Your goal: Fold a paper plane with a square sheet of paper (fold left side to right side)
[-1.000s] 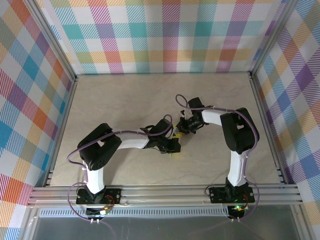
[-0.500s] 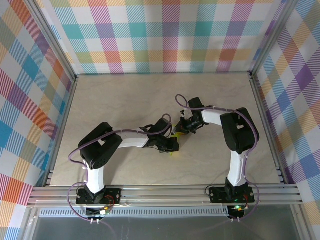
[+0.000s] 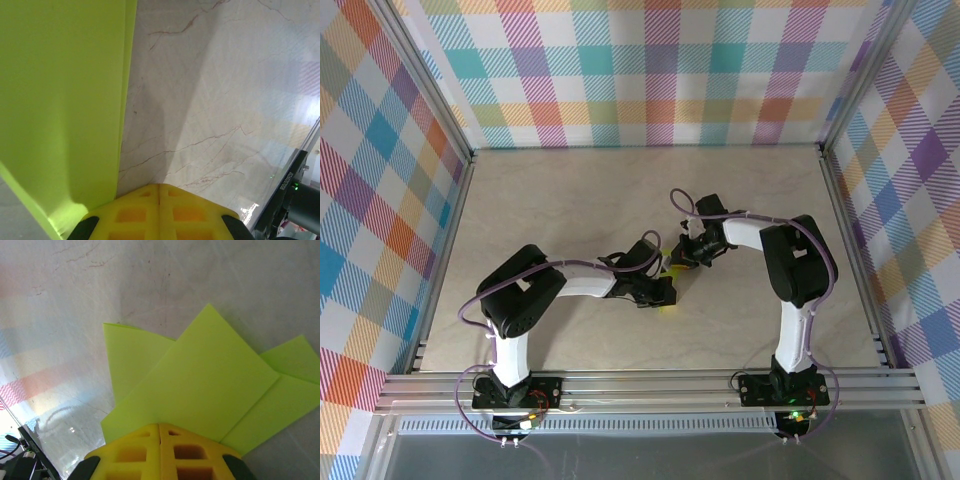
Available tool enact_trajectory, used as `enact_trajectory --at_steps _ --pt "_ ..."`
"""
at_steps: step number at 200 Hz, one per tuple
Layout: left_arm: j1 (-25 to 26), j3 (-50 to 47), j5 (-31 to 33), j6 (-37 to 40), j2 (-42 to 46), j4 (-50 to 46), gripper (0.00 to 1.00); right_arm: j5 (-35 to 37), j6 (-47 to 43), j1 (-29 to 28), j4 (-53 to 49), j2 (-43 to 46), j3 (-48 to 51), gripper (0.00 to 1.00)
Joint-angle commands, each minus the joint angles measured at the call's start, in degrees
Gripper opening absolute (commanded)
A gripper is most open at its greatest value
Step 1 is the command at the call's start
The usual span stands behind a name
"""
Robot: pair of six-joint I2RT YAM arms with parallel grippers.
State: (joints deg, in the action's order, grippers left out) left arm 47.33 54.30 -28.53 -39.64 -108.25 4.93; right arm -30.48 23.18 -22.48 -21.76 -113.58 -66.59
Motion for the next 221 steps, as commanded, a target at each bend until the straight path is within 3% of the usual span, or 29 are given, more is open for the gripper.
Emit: enact_trajectory --at_steps 1,92,221 --pt "-0.22 -3.11 -0.62 -0.92 0.03 -1.82 0.0 10.09 -1.27 -0.41 -4.24 -5.17 1.9 0.0" --pt "2.48 -9.79 -0.52 -3.82 3.37 0.35 0.0 10.32 -1.5 -0.37 -4.96 -5.6 1.58 0.0" --pt "3.43 -11.42 -0.43 -5.41 5.41 1.18 0.0 9.78 -1.3 -0.54 -4.75 -6.19 1.26 0.0"
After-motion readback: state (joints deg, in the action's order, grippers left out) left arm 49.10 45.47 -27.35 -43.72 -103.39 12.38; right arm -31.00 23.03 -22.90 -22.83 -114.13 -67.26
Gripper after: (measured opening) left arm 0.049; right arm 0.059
